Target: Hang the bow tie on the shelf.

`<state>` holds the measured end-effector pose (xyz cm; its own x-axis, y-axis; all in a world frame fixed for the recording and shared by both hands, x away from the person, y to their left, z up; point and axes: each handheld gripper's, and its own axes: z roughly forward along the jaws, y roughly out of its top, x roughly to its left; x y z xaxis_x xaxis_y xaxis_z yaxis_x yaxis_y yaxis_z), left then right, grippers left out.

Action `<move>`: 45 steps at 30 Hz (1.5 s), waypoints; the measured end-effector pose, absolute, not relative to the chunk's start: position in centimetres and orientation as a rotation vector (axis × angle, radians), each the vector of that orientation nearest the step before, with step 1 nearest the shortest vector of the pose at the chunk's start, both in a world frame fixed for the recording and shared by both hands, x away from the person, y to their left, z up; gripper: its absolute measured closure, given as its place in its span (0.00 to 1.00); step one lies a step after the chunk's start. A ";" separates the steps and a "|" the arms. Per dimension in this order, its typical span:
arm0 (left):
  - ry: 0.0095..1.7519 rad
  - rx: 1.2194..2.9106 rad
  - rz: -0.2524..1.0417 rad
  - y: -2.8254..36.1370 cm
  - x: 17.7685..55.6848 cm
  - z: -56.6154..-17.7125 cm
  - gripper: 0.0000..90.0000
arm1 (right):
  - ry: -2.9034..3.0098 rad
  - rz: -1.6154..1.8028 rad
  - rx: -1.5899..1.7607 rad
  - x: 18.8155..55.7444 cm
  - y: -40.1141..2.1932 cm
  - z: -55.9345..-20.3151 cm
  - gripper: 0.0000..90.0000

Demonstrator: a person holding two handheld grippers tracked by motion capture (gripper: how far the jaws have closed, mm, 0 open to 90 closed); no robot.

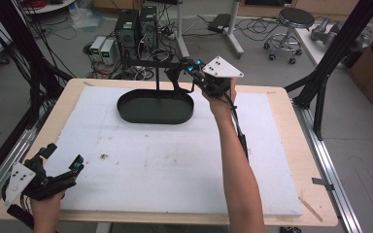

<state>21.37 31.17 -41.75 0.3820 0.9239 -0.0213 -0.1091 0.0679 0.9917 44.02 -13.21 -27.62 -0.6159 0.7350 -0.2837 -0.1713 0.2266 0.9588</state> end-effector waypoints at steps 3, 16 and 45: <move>0.857 1.250 0.940 31.1 21.2 -41.8 0.07 | 1.746 1.480 0.541 45.3 -13.2 -28.2 0.98; 0.856 1.238 0.927 31.0 20.2 -41.9 0.07 | 1.790 1.397 0.580 49.0 -12.9 -30.7 0.98; 0.894 1.243 0.907 31.3 20.8 -42.1 0.07 | 1.631 1.264 0.718 45.4 -14.9 -27.8 0.30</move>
